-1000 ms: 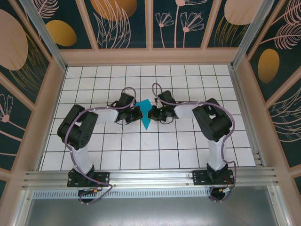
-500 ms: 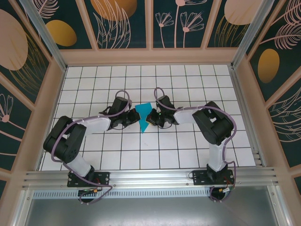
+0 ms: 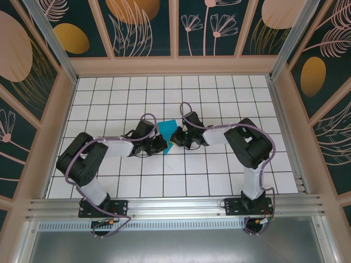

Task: Fold a paper plane with a square sheet of paper (pick it up from the middle)
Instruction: Third fold the triangle at the center of the table.

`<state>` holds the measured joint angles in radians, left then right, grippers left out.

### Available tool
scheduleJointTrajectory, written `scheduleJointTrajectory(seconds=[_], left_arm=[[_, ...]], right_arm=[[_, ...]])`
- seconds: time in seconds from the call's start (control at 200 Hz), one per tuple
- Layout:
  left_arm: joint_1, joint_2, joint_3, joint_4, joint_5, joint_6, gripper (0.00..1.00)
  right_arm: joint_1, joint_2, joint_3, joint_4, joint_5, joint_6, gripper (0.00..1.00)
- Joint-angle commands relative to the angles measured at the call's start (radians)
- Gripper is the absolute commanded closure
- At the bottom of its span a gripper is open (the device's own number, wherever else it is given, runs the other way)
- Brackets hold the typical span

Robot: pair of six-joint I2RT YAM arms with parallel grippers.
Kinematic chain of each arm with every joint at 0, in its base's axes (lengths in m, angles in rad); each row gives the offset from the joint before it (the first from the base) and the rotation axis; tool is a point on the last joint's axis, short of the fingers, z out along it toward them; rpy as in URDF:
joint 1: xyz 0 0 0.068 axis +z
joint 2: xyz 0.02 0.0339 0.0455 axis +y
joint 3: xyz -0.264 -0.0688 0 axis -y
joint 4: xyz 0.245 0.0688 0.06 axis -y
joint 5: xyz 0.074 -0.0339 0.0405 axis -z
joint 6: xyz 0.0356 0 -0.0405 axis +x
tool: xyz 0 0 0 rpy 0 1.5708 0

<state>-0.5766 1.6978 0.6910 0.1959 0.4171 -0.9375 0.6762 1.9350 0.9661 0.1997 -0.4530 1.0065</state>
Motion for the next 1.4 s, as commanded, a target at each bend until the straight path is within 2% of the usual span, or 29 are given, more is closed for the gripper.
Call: scheduleJointTrajectory(seconds=[0.0, 0.165, 0.345, 0.575, 1.071, 1.396], left_arm=[[-0.005, 0.030, -0.015, -0.024, -0.009, 0.005, 1.00], [-0.006, 0.046, 0.000, -0.099, -0.074, 0.023, 1.00], [-0.006, 0.042, -0.006, -0.133, -0.114, 0.028, 1.00], [-0.006, 0.037, -0.013, -0.151, -0.137, 0.020, 1.00], [-0.006, 0.042, -0.008, -0.200, -0.152, 0.031, 1.00], [-0.006, 0.045, -0.015, -0.257, -0.185, 0.048, 1.00]], right_arm=[[0.008, -0.018, -0.020, 0.020, -0.016, -0.072, 0.98], [-0.004, -0.057, -0.033, 0.055, -0.027, -0.171, 0.98], [-0.009, -0.118, -0.058, -0.014, 0.010, -0.281, 0.98], [0.000, -0.079, -0.068, -0.042, -0.021, -0.303, 0.99], [-0.003, 0.025, 0.055, -0.116, -0.042, -0.372, 0.98], [-0.093, 0.037, 0.084, -0.152, 0.032, -0.397, 0.99]])
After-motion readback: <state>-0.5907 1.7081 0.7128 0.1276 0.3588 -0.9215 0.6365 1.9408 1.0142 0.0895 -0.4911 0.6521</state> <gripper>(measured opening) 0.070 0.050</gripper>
